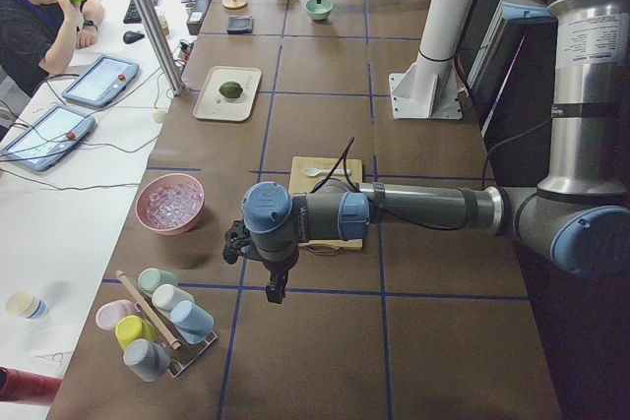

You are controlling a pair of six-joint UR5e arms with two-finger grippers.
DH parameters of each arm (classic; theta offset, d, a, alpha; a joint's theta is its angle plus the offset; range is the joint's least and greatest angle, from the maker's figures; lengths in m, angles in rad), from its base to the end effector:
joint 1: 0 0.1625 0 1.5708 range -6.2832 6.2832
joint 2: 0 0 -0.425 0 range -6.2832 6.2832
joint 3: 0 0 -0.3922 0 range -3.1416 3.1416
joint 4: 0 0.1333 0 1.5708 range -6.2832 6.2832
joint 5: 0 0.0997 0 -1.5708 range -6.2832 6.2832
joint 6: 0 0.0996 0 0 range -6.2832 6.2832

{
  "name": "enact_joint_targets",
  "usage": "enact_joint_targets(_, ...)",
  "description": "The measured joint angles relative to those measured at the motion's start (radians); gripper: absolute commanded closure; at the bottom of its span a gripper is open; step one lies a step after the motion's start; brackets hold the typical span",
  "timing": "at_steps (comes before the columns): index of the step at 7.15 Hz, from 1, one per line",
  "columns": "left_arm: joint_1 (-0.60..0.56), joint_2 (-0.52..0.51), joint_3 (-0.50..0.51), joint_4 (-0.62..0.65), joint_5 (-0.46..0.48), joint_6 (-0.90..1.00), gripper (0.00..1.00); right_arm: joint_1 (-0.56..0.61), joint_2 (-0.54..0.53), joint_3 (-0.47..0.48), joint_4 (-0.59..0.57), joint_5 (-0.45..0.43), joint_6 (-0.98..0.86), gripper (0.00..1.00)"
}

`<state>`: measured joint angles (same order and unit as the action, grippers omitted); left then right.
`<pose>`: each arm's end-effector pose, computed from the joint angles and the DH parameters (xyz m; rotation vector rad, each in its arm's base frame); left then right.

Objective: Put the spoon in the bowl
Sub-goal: 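Grip the bowl rim with the right gripper and drag it toward the table center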

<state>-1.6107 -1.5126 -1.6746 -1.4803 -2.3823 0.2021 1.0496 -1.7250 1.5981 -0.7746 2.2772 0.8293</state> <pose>-0.0795 -0.4608 0.6419 0.0559 0.8112 0.1350 -0.1640 -0.4235 0.6297 0.0753 -0.9286 0.0492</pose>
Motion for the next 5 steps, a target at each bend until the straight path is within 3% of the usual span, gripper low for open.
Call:
enact_joint_targets(3, -0.001, 0.000, 0.001, 0.000, 0.000, 0.000, 0.00, -0.001, 0.008, 0.141, 0.035, 0.061, 0.137, 1.00)
enact_joint_targets(5, -0.001, 0.002, 0.001, 0.000, 0.000, 0.000, 0.00, -0.055, 0.103, 0.223, -0.008, 0.069, 0.335, 1.00)
